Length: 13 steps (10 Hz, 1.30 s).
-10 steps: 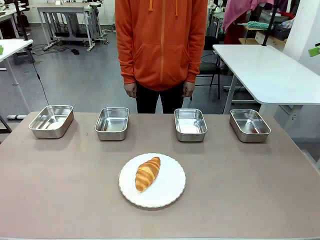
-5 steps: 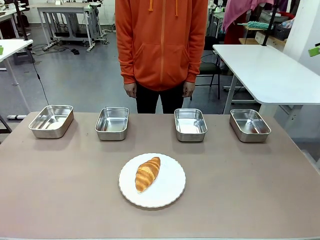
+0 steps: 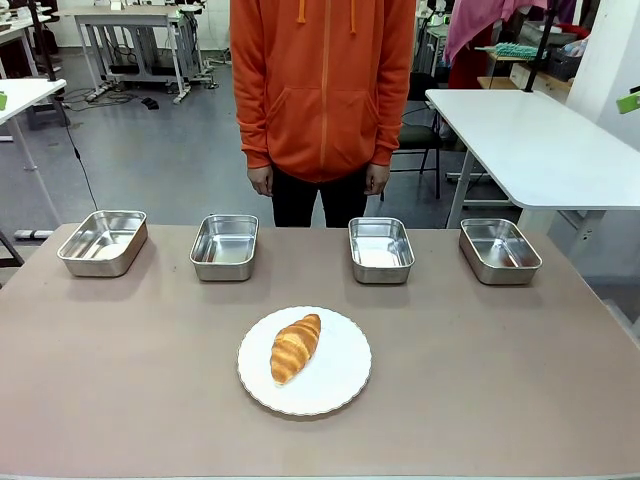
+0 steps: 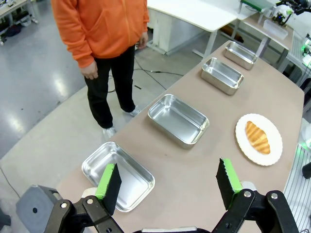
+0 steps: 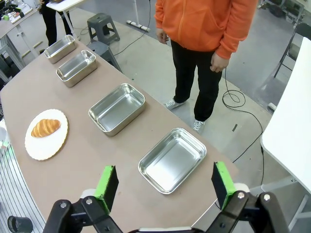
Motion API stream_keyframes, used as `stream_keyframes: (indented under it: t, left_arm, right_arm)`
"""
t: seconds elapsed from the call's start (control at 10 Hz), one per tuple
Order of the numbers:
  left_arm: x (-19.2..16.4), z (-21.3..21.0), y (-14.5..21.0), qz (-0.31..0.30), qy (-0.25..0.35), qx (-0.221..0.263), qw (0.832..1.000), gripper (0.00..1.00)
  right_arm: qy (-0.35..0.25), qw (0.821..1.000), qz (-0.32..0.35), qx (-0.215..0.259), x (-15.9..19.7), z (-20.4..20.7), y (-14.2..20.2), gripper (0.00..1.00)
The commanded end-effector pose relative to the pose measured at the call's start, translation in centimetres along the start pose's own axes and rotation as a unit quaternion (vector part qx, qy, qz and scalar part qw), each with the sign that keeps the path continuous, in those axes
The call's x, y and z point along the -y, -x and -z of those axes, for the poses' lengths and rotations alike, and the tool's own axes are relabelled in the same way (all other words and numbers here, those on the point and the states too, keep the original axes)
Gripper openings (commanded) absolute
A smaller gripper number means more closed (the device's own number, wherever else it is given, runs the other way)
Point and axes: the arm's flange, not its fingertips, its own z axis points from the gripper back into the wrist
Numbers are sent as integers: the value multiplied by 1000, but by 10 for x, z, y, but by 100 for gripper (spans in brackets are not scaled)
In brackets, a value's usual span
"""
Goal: Place the bread in the container.
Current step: Place the Butter Roll into the Airtight Container indicated by the human.
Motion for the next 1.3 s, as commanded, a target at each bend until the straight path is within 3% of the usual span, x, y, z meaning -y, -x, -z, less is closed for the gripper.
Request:
stream_keyframes:
  t: [0.0, 1.2]
  left_arm:
    - [1, -2, 1, 4, 5, 11, 1000, 100]
    - [1, -2, 1, 4, 5, 11, 1000, 100]
  right_arm:
    - [-2, 1000, -3, 8, -1, 0, -1, 100]
    - [-2, 1000, -3, 8, -1, 0, -1, 100]
